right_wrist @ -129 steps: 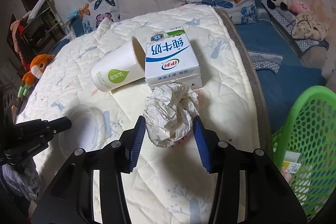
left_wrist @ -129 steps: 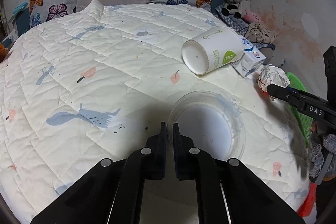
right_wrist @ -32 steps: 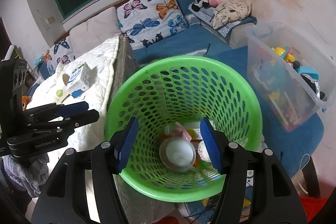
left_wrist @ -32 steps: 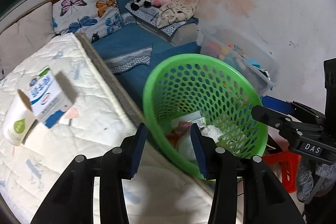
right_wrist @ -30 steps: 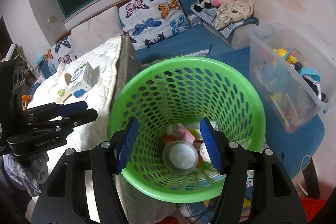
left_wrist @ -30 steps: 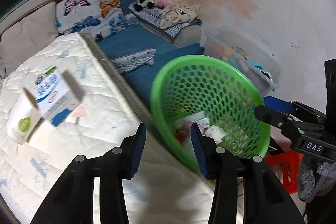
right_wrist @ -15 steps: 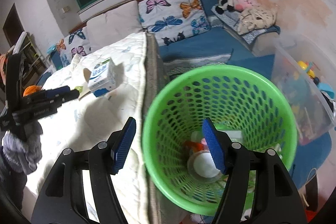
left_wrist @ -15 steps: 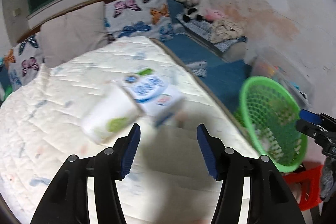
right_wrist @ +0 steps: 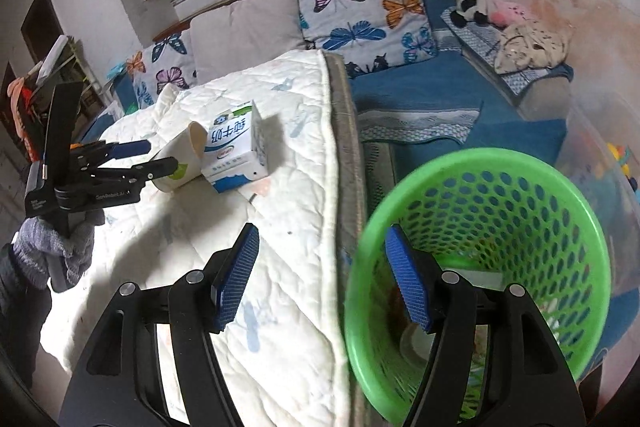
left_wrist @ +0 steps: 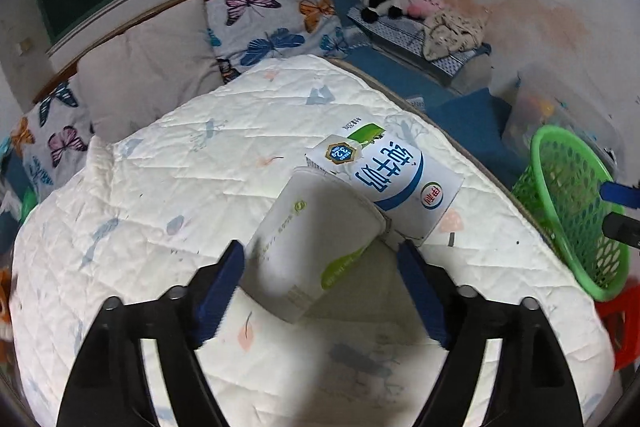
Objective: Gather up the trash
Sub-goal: 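Grasp white paper cup with left gripper while right grasps milk carton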
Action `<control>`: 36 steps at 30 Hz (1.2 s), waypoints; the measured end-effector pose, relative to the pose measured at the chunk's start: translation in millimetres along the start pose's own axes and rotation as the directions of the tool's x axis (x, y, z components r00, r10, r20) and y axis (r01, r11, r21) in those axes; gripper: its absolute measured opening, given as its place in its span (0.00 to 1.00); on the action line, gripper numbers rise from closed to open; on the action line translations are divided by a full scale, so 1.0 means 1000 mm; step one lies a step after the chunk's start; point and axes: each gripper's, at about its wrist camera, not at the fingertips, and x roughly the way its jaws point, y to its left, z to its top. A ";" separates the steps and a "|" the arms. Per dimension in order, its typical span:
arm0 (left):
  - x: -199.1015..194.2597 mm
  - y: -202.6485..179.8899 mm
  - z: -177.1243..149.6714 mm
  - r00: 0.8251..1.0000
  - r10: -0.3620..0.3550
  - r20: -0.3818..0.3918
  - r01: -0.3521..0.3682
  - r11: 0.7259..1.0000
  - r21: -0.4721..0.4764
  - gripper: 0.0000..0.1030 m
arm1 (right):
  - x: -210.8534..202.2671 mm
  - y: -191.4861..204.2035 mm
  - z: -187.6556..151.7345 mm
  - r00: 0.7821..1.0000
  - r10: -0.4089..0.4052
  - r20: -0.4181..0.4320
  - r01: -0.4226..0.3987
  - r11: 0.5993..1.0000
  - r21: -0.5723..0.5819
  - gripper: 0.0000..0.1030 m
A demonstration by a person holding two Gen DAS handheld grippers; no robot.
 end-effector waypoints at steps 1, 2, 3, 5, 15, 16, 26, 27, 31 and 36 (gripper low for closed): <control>0.004 0.002 0.001 1.000 0.000 -0.005 0.000 1.000 0.012 0.76 | 0.004 0.003 0.003 1.000 0.003 -0.004 -0.003 1.000 -0.005 0.64; 0.006 0.004 0.002 1.000 0.004 -0.009 -0.003 1.000 0.017 0.76 | 0.007 0.006 0.006 1.000 0.005 -0.007 -0.005 1.000 -0.010 0.64; 0.010 0.007 0.003 1.000 0.001 -0.014 0.000 1.000 0.025 0.76 | 0.010 0.007 0.008 1.000 0.007 -0.009 -0.007 1.000 -0.015 0.64; 0.013 0.009 0.003 1.000 -0.005 -0.021 0.005 1.000 0.030 0.76 | 0.017 0.013 0.014 1.000 0.012 -0.016 -0.012 1.000 -0.027 0.64; 0.027 0.017 -0.003 0.998 -0.062 -0.009 0.062 0.998 0.025 0.69 | 0.047 0.035 0.038 0.999 0.033 -0.040 -0.036 0.996 -0.079 0.64; 0.026 0.018 -0.004 0.998 -0.066 -0.004 0.066 0.998 0.021 0.66 | 0.050 0.038 0.041 0.998 0.038 -0.043 -0.041 0.996 -0.084 0.64; 0.005 0.040 -0.018 0.999 -0.034 0.038 0.036 0.998 -0.048 0.57 | 0.081 0.071 0.063 0.996 0.068 -0.059 -0.076 0.986 -0.150 0.64; 0.003 0.043 -0.020 0.999 -0.031 0.040 0.034 0.998 -0.056 0.57 | 0.084 0.074 0.065 0.995 0.072 -0.062 -0.081 0.985 -0.153 0.64; -0.008 0.057 -0.028 0.998 -0.017 0.052 0.022 0.996 -0.090 0.57 | 0.103 0.087 0.075 0.993 0.082 -0.082 -0.096 0.980 -0.172 0.65; -0.019 0.068 -0.035 0.998 -0.004 0.066 0.011 0.994 -0.107 0.57 | 0.130 0.104 0.084 0.991 0.067 -0.113 -0.090 0.971 -0.219 0.70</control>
